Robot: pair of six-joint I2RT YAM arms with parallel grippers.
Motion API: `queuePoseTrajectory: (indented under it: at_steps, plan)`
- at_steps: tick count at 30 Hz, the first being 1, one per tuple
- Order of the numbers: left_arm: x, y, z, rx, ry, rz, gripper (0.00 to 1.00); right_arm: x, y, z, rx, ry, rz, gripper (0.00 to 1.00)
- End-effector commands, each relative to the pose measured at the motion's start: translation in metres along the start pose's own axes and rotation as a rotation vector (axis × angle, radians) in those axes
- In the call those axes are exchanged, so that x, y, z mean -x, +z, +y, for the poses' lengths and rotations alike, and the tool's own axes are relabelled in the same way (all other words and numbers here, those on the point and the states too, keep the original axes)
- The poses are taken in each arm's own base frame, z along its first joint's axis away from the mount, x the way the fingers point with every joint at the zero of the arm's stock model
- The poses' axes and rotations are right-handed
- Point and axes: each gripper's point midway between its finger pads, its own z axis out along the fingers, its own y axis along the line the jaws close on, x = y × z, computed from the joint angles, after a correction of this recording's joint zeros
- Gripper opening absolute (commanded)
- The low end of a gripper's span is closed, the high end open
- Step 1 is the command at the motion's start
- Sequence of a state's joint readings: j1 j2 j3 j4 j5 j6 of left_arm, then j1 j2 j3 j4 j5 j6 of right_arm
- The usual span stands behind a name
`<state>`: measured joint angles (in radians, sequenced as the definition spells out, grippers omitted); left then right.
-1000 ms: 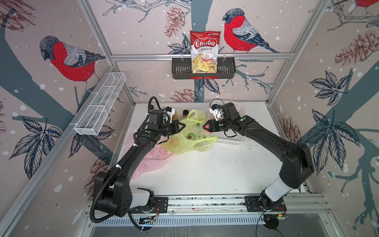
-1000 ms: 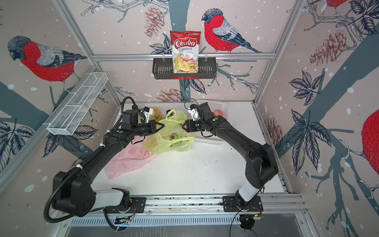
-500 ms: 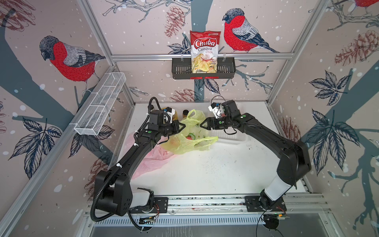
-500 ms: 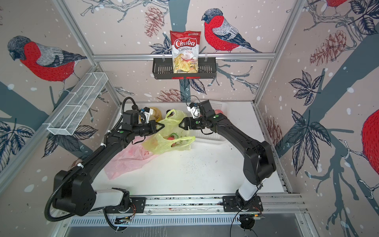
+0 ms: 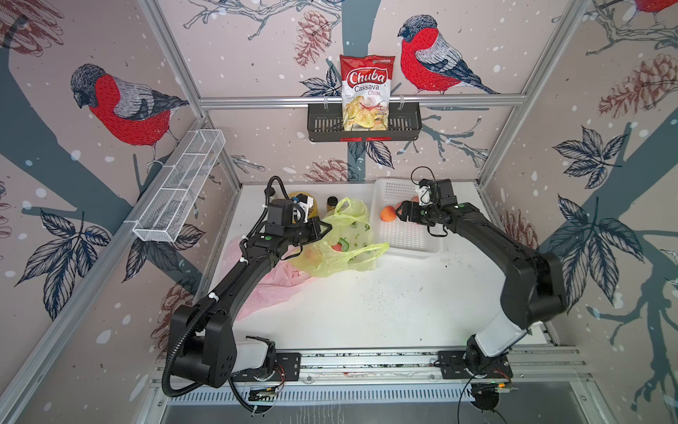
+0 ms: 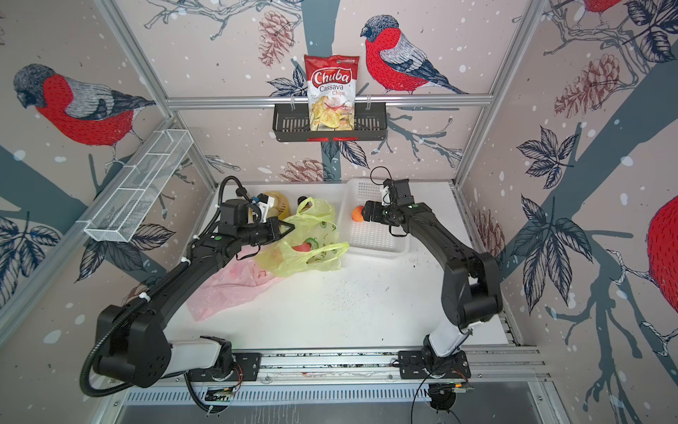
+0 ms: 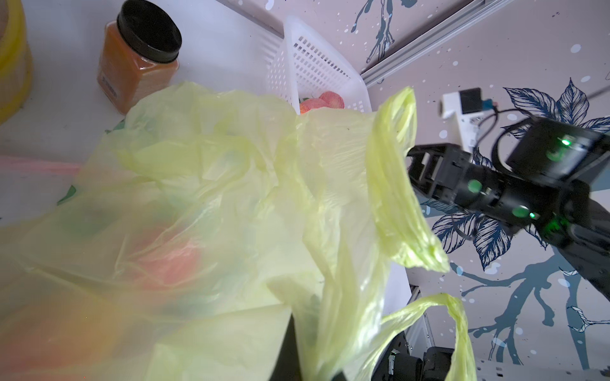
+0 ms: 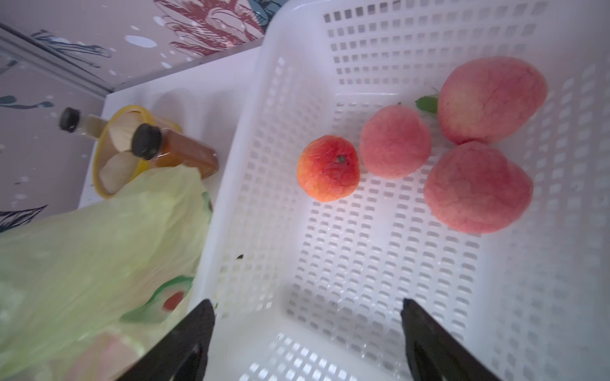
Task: Place the peach into a plastic bag & tie a knot
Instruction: Pick up the peach from the basket.
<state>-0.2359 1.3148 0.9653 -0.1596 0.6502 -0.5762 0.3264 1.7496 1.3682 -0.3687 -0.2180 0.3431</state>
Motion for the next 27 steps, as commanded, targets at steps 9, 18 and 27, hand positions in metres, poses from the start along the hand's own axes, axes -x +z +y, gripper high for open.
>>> queuePoseTrajectory:
  at_steps: [9,18,27]
  plan:
    - [0.002,-0.005,-0.006,-0.023,0.020,-0.030,0.00,0.011,0.102,-0.016,-0.063,0.038,0.093,0.94]
    - [-0.001,-0.006,-0.005,-0.020,0.018,-0.027,0.00,0.013,0.141,-0.012,-0.061,0.068,0.115,0.94]
    - [-0.003,-0.006,-0.003,-0.019,0.014,-0.023,0.00,0.004,0.145,-0.003,-0.010,0.067,0.139,0.66]
